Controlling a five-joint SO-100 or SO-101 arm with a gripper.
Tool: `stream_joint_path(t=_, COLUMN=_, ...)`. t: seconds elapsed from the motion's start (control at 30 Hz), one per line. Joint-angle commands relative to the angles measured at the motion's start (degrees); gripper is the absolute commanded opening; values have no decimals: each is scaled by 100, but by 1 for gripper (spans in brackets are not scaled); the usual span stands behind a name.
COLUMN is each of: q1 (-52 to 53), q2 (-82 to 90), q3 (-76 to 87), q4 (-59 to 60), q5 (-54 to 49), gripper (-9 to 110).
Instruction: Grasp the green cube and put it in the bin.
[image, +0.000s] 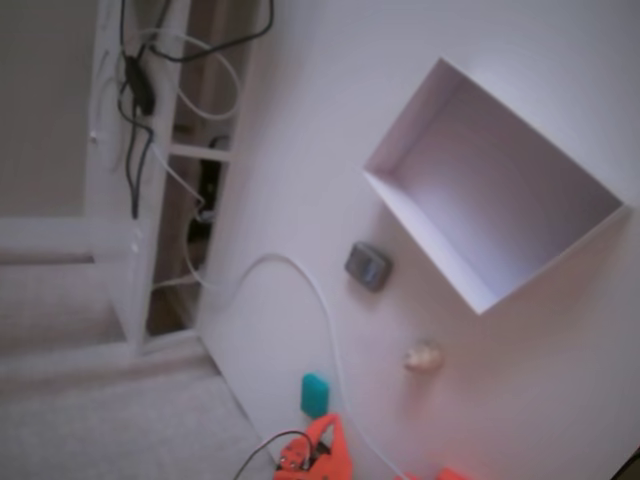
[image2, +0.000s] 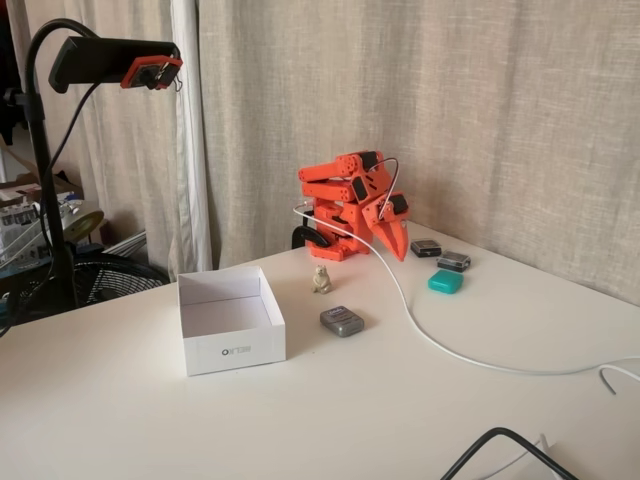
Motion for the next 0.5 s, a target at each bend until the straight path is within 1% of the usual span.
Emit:
stream_joint_path(t=0.0, q1=9, q2=62, q3=-272, q4=9, q5=44, gripper=-8)
stream_joint_path(t=0.47, q1=-158, q2=62, q3=-272, q4=9, q5=-79, gripper=-8)
